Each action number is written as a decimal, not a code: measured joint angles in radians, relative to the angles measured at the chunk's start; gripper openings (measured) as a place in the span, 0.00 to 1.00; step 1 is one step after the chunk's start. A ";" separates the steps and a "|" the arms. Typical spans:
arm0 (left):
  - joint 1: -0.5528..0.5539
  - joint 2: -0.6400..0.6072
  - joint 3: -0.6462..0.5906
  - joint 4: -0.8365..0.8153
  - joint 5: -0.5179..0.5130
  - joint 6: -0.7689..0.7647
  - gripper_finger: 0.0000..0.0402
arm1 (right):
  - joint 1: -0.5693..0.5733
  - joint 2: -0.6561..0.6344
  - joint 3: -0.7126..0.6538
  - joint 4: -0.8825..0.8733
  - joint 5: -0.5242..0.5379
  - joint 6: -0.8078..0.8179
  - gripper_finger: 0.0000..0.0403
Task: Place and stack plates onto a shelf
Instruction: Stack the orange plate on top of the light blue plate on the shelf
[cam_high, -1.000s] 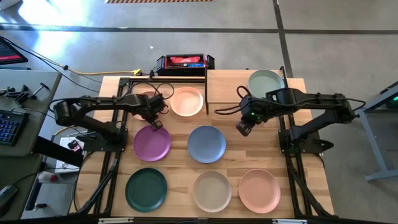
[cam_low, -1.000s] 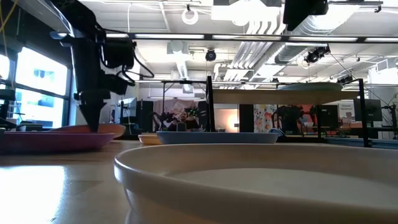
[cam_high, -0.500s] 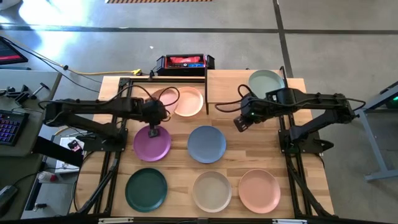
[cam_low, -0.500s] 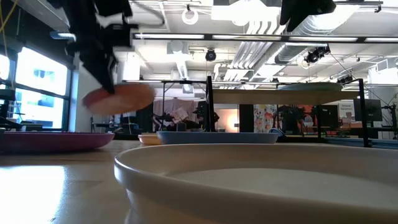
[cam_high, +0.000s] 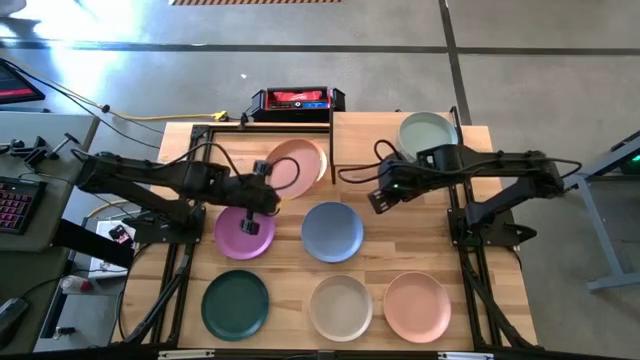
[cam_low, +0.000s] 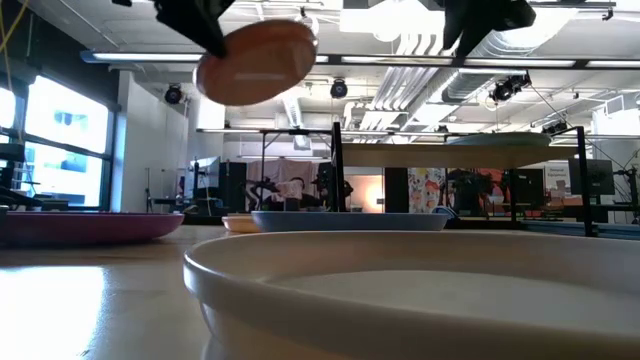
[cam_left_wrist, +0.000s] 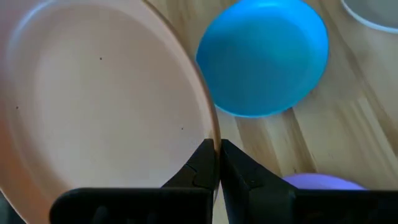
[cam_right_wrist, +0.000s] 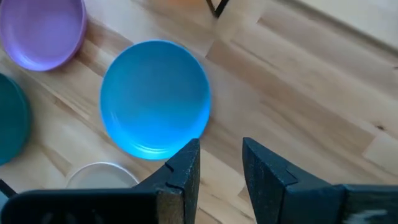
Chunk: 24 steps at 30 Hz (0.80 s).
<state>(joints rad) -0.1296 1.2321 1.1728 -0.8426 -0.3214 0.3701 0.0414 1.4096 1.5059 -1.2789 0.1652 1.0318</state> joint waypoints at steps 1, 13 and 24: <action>-0.011 0.014 0.010 -0.002 -0.006 0.012 0.00 | 0.000 0.006 0.000 0.010 -0.015 0.000 0.24; -0.155 0.206 0.035 -0.061 -0.095 0.058 0.00 | 0.000 0.021 0.000 0.221 -0.036 0.020 0.24; -0.245 0.346 0.036 -0.050 -0.229 0.082 0.00 | 0.000 0.060 0.000 0.270 0.066 0.043 0.24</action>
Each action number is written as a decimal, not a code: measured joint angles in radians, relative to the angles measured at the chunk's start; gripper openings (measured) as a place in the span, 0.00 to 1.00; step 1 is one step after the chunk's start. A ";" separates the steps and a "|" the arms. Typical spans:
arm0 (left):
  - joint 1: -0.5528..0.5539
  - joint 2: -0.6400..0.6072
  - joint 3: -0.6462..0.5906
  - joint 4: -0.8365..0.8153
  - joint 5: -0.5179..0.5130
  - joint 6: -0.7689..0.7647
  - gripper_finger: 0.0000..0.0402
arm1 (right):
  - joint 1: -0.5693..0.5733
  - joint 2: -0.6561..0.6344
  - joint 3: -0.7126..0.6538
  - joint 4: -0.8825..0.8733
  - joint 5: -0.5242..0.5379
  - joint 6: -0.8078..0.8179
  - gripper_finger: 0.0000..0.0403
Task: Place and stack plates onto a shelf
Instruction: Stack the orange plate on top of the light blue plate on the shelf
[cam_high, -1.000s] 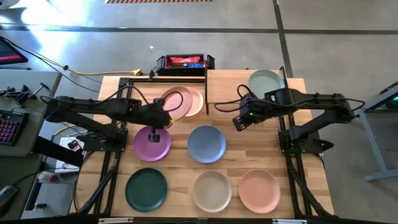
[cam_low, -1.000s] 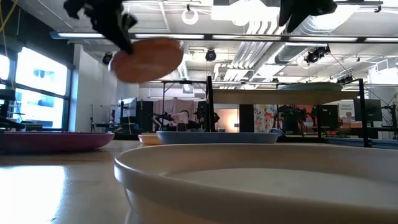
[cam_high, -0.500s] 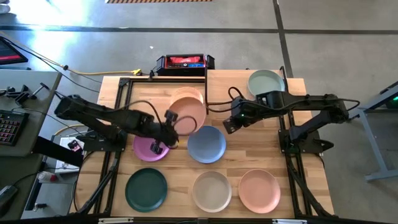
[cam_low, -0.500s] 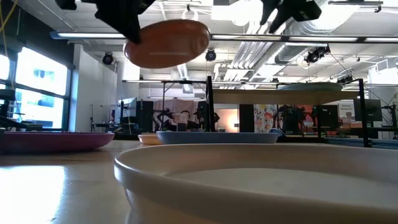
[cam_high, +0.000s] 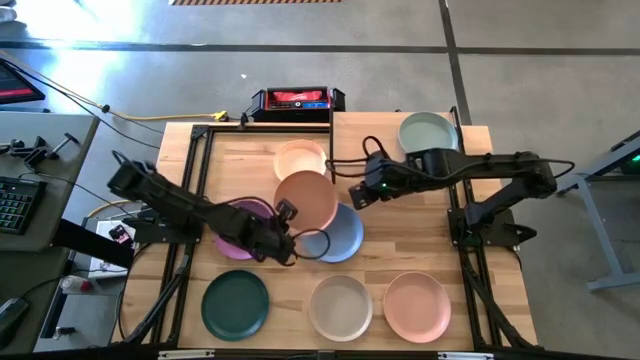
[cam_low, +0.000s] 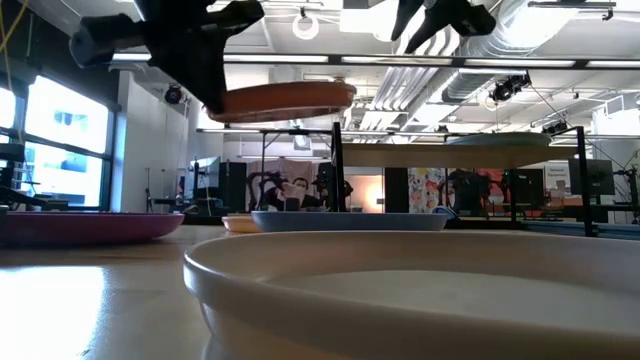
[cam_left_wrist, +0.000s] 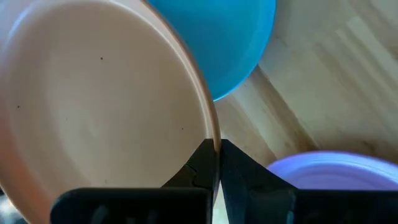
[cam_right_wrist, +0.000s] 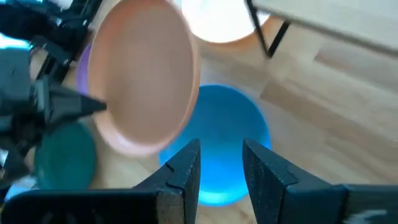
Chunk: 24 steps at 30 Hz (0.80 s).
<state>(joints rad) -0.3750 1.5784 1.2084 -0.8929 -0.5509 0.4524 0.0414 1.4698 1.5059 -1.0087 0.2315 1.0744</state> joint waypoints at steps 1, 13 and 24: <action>-0.004 0.008 0.001 0.002 -0.016 0.007 0.00 | 0.000 0.006 0.000 0.008 0.005 0.000 0.24; -0.033 0.021 0.033 0.016 -0.095 0.022 0.00 | 0.000 0.076 0.000 0.161 0.050 -0.048 0.24; -0.033 0.021 0.083 0.013 -0.089 0.023 0.00 | 0.000 0.102 0.000 0.169 0.053 -0.073 0.24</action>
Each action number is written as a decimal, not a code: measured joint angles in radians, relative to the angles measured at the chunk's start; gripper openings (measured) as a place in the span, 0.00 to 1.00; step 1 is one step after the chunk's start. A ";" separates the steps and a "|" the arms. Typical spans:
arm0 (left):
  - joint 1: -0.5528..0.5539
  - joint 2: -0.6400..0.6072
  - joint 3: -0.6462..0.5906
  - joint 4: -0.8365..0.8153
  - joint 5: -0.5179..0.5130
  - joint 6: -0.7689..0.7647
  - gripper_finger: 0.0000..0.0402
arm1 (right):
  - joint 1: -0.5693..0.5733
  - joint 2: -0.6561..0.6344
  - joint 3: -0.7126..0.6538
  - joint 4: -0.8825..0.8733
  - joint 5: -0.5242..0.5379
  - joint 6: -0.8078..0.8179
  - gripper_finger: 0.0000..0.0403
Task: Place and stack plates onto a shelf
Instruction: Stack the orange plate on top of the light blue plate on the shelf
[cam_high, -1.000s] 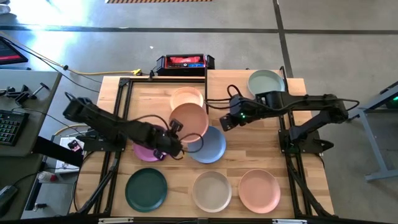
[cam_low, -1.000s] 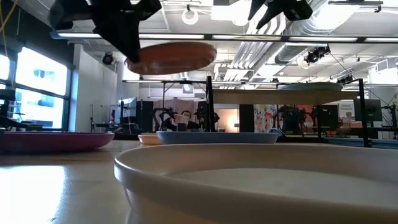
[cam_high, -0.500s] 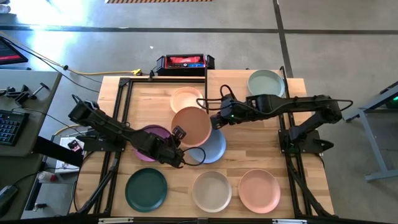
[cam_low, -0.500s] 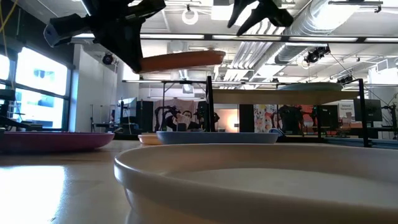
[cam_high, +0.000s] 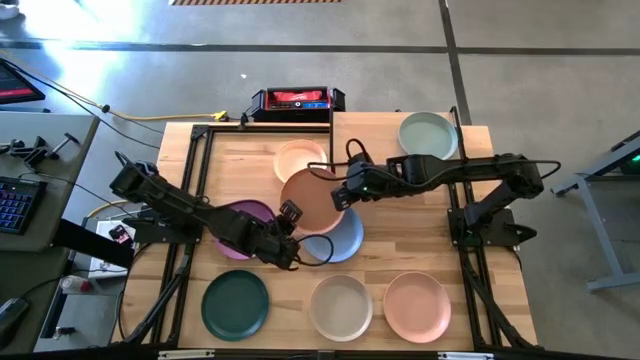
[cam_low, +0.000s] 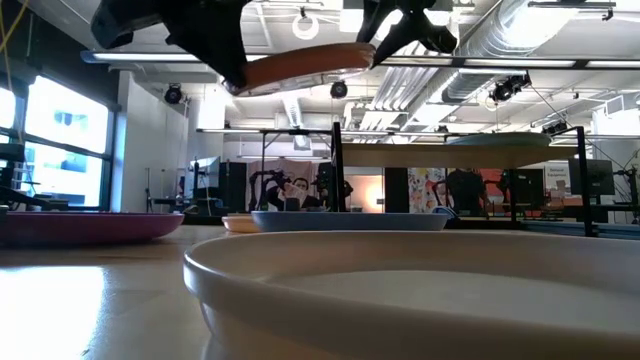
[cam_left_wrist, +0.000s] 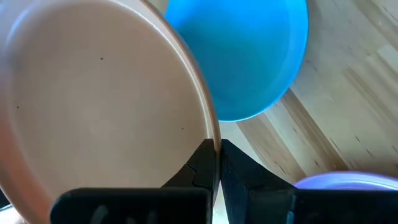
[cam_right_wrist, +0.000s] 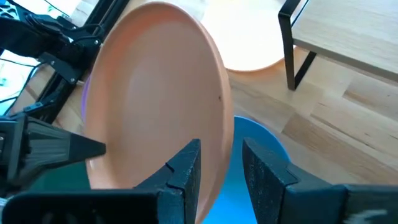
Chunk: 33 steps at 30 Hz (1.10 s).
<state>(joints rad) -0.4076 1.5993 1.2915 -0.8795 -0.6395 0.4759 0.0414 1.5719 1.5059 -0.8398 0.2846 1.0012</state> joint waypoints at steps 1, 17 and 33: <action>0.000 0.000 0.002 0.002 0.000 0.000 0.00 | 0.000 0.000 0.000 0.000 0.000 0.000 0.24; 0.002 0.000 0.008 0.013 -0.038 0.000 0.00 | 0.000 0.000 0.000 -0.006 -0.011 0.009 0.08; 0.001 0.000 0.009 0.047 -0.036 -0.081 0.08 | -0.001 0.000 0.000 -0.012 -0.002 -0.015 0.00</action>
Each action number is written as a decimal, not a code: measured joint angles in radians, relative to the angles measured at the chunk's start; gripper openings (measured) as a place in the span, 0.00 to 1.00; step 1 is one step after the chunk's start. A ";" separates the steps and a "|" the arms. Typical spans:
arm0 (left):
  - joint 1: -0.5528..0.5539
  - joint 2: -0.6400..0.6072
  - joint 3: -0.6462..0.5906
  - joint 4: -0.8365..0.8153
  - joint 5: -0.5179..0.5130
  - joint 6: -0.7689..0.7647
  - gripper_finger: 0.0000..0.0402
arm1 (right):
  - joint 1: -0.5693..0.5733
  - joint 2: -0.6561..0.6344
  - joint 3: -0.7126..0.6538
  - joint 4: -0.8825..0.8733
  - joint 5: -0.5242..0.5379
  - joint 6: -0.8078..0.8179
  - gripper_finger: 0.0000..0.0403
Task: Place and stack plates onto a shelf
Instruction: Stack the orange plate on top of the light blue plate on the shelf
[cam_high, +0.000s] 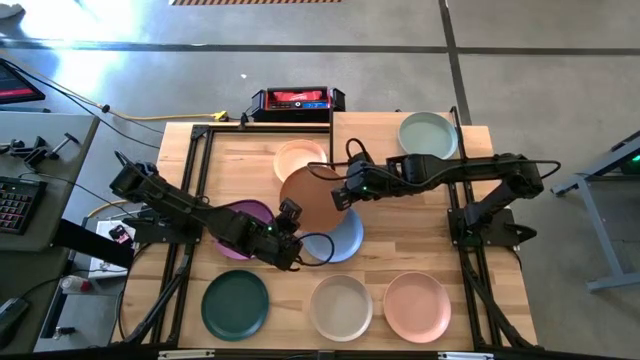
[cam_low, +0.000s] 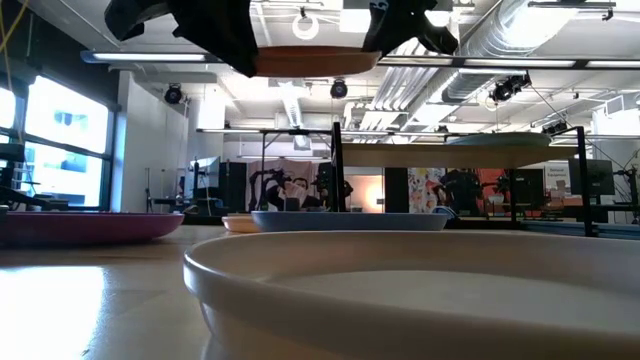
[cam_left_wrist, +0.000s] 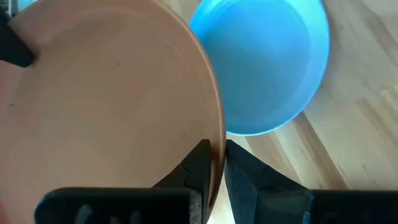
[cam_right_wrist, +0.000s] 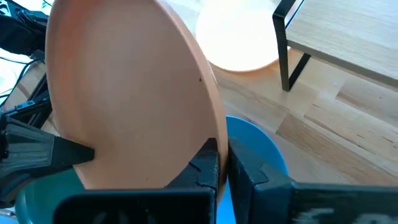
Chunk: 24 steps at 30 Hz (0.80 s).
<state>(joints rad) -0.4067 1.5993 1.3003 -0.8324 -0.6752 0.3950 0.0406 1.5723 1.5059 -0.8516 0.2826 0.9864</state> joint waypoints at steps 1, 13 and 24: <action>0.001 0.000 0.000 0.001 0.016 0.000 0.09 | -0.001 0.000 0.000 0.000 -0.002 0.000 0.00; 0.050 0.000 0.000 0.005 0.158 -0.224 0.24 | -0.027 0.000 0.000 -0.047 -0.032 -0.023 0.00; 0.050 -0.001 0.000 0.028 0.039 -0.263 0.30 | -0.090 -0.040 0.000 -0.057 -0.055 -0.081 0.00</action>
<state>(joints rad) -0.3565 1.5986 1.3003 -0.8046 -0.6366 0.1316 -0.0492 1.5320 1.5059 -0.9082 0.2279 0.9057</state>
